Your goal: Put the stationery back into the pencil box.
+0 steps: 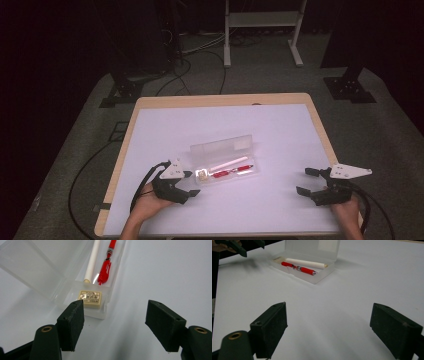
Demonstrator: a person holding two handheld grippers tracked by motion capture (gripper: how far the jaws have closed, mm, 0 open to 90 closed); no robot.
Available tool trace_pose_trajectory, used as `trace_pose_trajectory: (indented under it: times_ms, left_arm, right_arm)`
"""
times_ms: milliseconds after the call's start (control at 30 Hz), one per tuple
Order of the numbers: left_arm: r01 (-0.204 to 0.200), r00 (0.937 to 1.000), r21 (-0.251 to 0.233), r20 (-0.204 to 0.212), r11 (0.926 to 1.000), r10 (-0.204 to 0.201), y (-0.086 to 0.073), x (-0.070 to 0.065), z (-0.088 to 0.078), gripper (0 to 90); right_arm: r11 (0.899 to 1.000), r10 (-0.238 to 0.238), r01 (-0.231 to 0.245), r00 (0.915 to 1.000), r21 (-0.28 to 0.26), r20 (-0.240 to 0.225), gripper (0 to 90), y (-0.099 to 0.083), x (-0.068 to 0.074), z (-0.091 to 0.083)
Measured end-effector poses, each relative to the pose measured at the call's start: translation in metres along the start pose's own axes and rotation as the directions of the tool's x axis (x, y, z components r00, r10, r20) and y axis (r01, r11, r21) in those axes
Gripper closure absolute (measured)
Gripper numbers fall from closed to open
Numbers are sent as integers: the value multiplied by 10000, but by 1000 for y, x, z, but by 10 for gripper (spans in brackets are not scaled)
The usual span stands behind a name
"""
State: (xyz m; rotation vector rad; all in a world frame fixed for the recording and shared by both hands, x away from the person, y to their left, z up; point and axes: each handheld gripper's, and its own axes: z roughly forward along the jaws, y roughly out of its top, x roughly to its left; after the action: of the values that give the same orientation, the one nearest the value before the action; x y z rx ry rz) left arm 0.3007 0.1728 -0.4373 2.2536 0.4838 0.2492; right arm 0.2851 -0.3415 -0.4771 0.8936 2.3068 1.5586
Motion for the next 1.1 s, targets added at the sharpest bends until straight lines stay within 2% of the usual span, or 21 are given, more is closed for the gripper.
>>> trace_pose_trajectory:
  times_ms: [500, 1100]
  left_arm:
    - [486, 9986, -159, -187, 9987, -489, -15, 0, -12, 242]
    - [785, 9956, -299, -491, 9965, -799, -26, 1, -25, 193]
  right_arm:
    - [10000, 15, -15, 10000, 12, 36, 134, 0, 0, 0]
    - [10000, 28, -28, 10000, 9, 38, 134, 0, 0, 0]
